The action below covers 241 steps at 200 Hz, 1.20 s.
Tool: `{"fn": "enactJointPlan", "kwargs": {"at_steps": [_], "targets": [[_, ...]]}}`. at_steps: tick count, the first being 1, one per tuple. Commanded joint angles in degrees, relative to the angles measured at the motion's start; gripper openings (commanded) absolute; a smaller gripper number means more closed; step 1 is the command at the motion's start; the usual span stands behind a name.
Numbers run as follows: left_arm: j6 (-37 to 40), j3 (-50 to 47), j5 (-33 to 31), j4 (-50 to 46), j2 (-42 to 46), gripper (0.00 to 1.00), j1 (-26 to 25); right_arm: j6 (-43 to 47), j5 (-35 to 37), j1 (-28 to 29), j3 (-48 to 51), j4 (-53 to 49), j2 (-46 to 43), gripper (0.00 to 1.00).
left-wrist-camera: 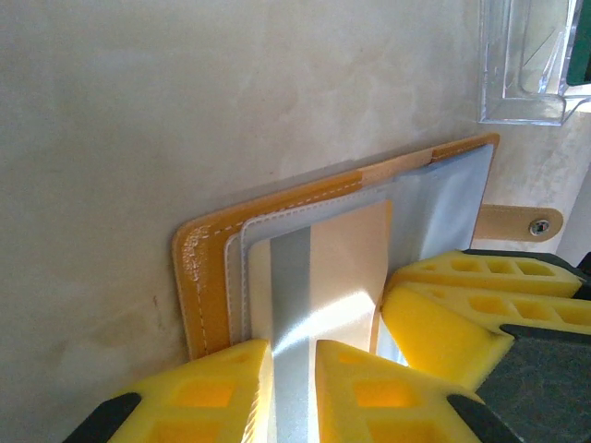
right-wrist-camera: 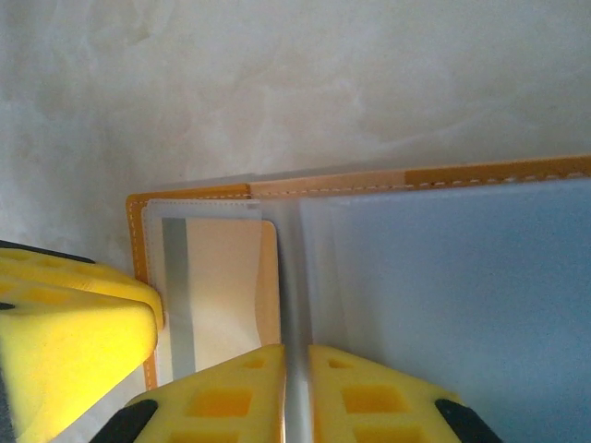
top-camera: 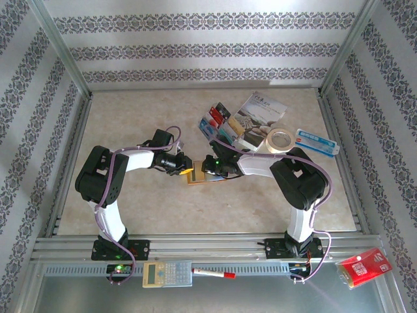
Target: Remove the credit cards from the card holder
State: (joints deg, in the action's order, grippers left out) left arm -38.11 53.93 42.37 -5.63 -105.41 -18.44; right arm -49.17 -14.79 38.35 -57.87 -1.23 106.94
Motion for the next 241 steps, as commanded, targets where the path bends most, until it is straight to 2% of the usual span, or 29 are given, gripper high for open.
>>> {"fn": "enactJointPlan", "kwargs": {"at_steps": [1, 140, 241], "targets": [[1.0, 0.8, -1.2, -2.6, -0.6, 0.22, -0.6, 0.7, -1.7, -0.4, -0.3, 0.3, 1.2, 0.17], [1.0, 0.5, -1.3, -2.6, -1.1, 0.22, -0.6, 1.6, -1.8, -0.5, 1.4, 3.4, -1.1, 0.15], [1.2, 0.5, -1.2, -2.5, -1.0, 0.22, -0.6, 1.5, -4.4, -0.6, 1.4, 4.8, 0.1, 0.16]]}}
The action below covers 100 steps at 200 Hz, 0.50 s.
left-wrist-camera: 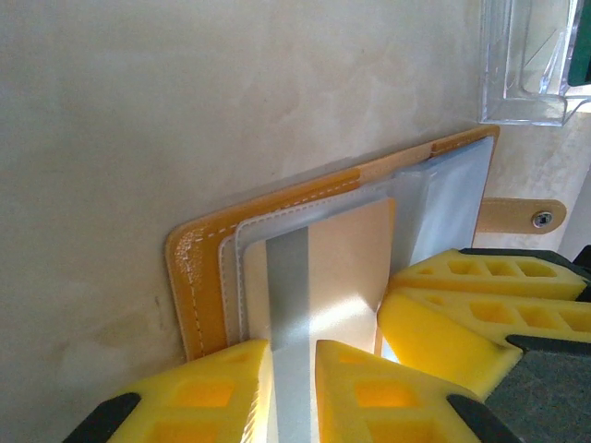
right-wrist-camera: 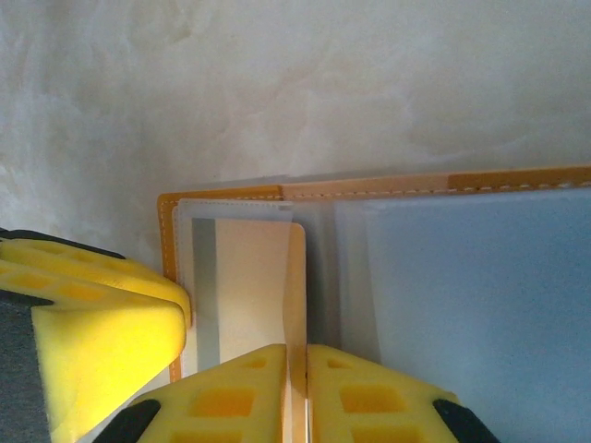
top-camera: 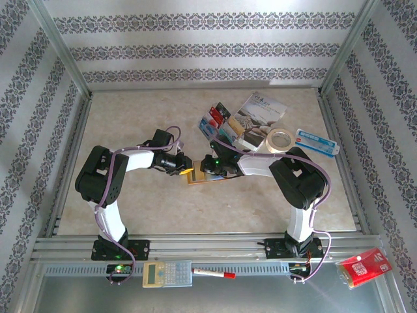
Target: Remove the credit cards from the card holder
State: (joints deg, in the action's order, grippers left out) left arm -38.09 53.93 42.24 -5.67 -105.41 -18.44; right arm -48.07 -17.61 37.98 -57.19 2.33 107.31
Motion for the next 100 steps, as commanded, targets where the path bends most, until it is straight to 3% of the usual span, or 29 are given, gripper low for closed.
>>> {"fn": "enactJointPlan", "kwargs": {"at_steps": [1, 100], "targets": [[1.1, 0.5, -1.1, -2.5, -1.0, 0.22, -0.7, 0.4, -1.6, -0.1, 0.8, 1.3, -0.3, 0.16], [1.2, 1.1, -1.5, -3.2, 0.1, 0.25, -0.6, 0.9, -1.1, -0.6, 2.0, 2.0, -1.8, 0.05]]}}
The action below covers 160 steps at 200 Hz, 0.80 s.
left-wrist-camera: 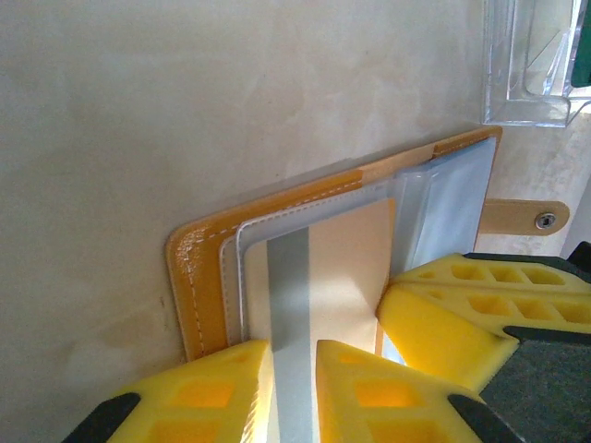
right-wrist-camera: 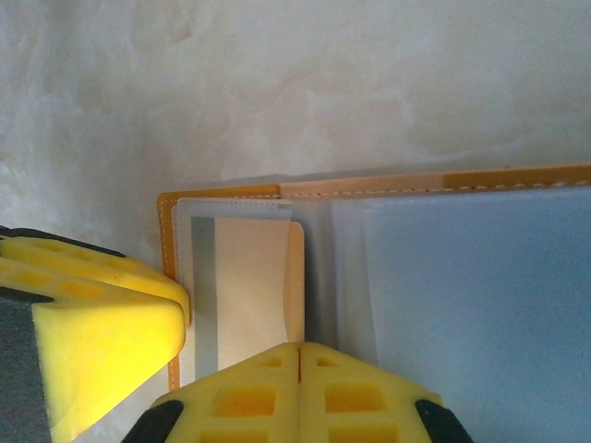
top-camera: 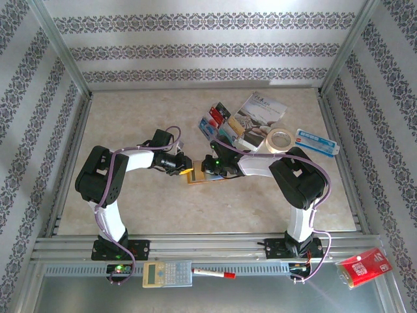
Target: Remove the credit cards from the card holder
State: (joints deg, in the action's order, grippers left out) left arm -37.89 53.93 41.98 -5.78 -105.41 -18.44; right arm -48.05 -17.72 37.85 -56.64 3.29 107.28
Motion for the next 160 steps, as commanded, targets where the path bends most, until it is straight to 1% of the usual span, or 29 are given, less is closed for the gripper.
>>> {"fn": "enactJointPlan", "kwargs": {"at_steps": [1, 30, 46, 87, 125, 160], "targets": [[1.0, 1.2, -1.2, -3.1, 0.1, 0.25, -0.6, 0.9, -0.8, -0.5, 1.5, 1.0, -1.9, 0.05], [0.9, 1.8, -1.3, -3.9, 1.4, 0.3, -0.6, 1.9, 1.5, -1.1, 2.7, -0.3, -4.0, 0.04], [0.8, 1.9, -1.1, -3.8, 1.9, 0.31, -0.6, 2.8, 2.4, -1.5, 3.1, -1.5, -4.9, 0.03], [0.6, 2.7, -0.8, -3.9, 3.4, 0.31, -0.7, 2.6, 2.5, -1.7, 3.6, -1.4, -5.0, 0.03], [0.5, 3.1, 0.5, -3.5, 4.4, 0.29, -0.8, 2.7, 2.1, -1.6, 3.2, -1.4, -4.7, 0.03], [0.2, 4.2, 1.4, -2.4, 2.3, 0.26, -2.1, 2.5, 1.0, -1.6, 2.4, -1.2, -3.7, 0.03]]}}
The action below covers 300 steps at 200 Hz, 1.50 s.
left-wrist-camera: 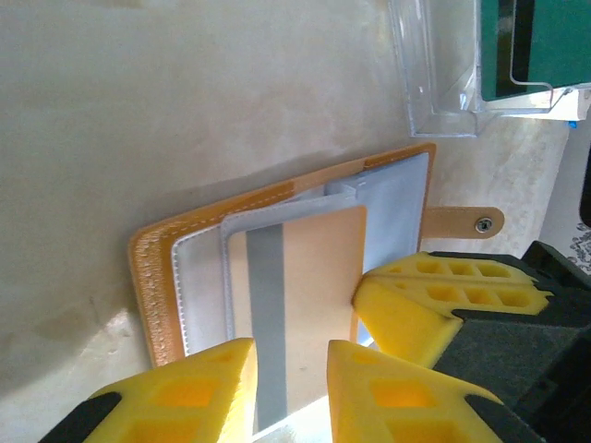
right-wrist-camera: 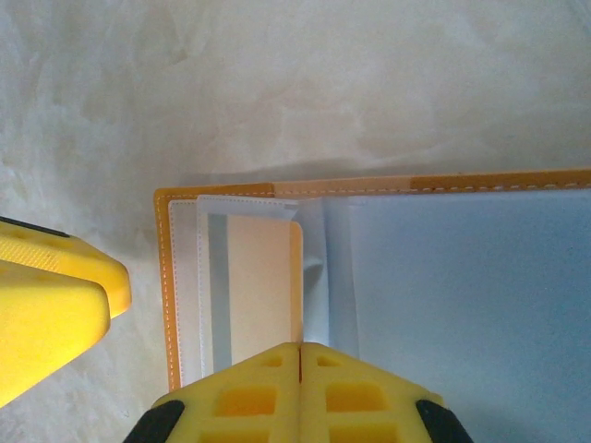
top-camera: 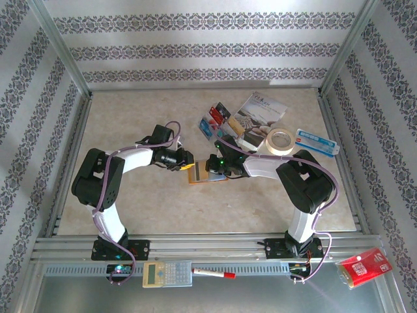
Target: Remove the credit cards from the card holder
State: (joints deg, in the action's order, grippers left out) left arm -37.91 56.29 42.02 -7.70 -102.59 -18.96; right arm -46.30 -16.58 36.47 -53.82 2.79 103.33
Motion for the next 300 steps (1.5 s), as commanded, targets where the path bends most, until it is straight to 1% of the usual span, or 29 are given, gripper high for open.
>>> {"fn": "enactJointPlan", "kwargs": {"at_steps": [1, 69, 131, 163, 252, 270, 287, 300], "targets": [[0.2, 1.9, 1.4, -0.5, -0.6, 0.26, -1.6, 0.8, -0.1, -0.3, -0.4, -0.7, 0.3, 0.03], [0.8, 4.1, 0.7, -1.7, -5.2, 0.23, -2.4, 0.9, -0.8, -0.3, -0.6, -1.1, 1.0, 0.03], [3.6, 3.2, -5.3, -6.9, -6.2, 0.22, -2.4, 0.7, -0.4, -1.2, 0.9, -0.6, 0.4, 0.02], [4.1, 2.9, -6.1, -7.3, -6.0, 0.22, -2.3, 0.6, -0.7, -2.0, 2.4, 0.6, -0.4, 0.02], [4.7, 3.5, -5.3, -7.5, -5.0, 0.21, -2.3, 0.5, -0.6, -2.8, 4.0, 1.7, -1.8, 0.02], [3.9, 4.0, -2.9, -5.8, -3.6, 0.21, -2.3, 0.6, -1.3, -2.8, 3.6, 1.6, -1.3, 0.02], [1.5, 3.9, 1.2, -1.8, -2.3, 0.22, -2.4, 0.4, -1.6, -2.8, 3.5, 1.8, -0.9, 0.02], [-0.3, 3.3, 2.8, 0.9, -1.5, 0.22, -2.6, 0.3, -1.6, -2.9, 3.6, 1.9, -0.9, 0.03]]}}
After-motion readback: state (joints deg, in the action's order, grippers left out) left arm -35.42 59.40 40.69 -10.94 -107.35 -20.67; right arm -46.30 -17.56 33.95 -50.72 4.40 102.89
